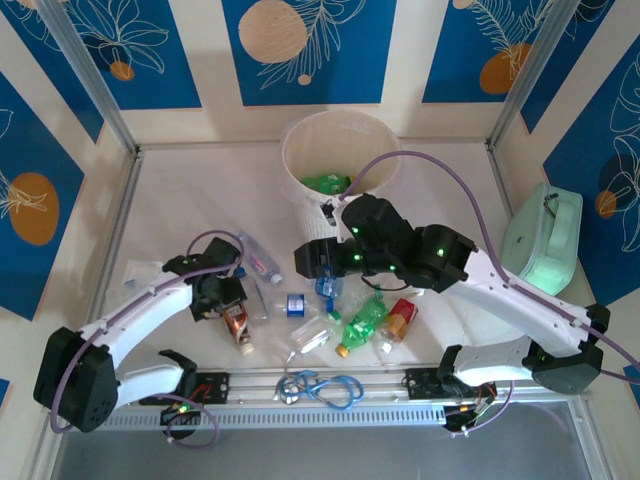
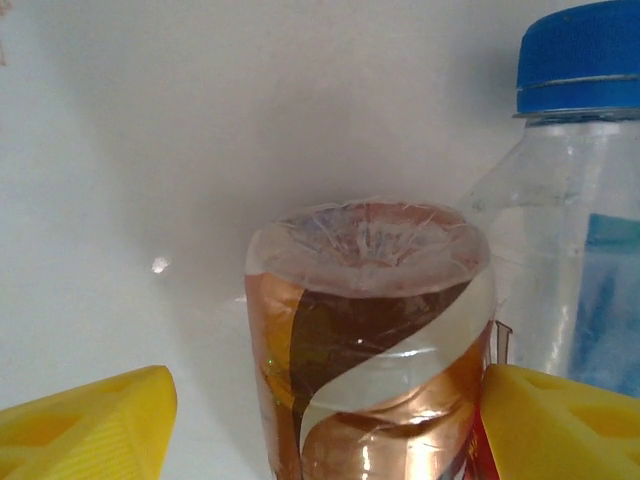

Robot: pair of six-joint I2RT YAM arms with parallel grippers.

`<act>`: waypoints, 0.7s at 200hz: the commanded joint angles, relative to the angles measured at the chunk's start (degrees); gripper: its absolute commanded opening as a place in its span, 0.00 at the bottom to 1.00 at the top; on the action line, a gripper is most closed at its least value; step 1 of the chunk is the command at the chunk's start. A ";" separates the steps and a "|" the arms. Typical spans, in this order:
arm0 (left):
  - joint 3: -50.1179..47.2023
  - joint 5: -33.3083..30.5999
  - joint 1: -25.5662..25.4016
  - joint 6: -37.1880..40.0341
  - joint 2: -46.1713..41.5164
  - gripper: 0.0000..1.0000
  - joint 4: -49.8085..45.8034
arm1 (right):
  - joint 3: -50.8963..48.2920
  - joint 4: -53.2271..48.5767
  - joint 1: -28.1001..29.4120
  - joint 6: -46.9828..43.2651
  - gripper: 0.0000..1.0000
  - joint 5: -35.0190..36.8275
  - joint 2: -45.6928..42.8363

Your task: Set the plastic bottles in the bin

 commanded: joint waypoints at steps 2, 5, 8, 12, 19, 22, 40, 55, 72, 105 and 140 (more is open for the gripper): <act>-1.24 -0.12 0.30 -1.40 1.34 0.79 1.79 | 1.30 0.42 0.48 0.57 0.70 0.26 0.47; -1.41 -0.12 0.27 -1.47 1.53 0.79 2.10 | 1.16 0.39 0.48 0.57 0.70 0.27 0.52; -1.58 -0.12 0.26 -1.56 1.68 0.79 2.24 | 1.12 0.39 0.47 0.63 0.71 0.25 0.56; -1.76 -0.16 0.26 -1.66 1.91 0.78 2.48 | 0.99 0.31 0.35 0.66 0.71 0.35 0.55; -2.13 -0.12 0.26 -1.89 2.27 0.78 3.15 | 0.94 0.21 0.37 0.65 0.71 0.38 0.55; -2.30 -0.12 0.26 -1.93 2.41 0.78 3.39 | 0.86 0.08 0.37 0.74 0.71 0.44 0.56; -3.11 -0.28 0.26 -2.49 3.67 0.76 4.64 | 0.16 0.18 0.13 0.83 0.71 0.45 0.47; -3.22 -0.64 0.26 -2.88 5.13 0.76 5.58 | -0.21 0.54 -0.54 1.14 0.71 -0.22 0.60; -3.22 -0.89 0.26 -2.99 6.48 0.75 6.80 | 0.08 0.50 -0.96 1.19 0.71 -0.96 1.06; -3.67 -1.59 0.35 -3.26 7.99 0.73 8.19 | 0.86 -0.27 -1.10 1.40 0.71 -0.81 1.60; -3.75 -1.88 0.52 -3.11 7.13 0.67 7.70 | 0.97 -0.27 -1.16 1.44 0.70 -0.79 1.51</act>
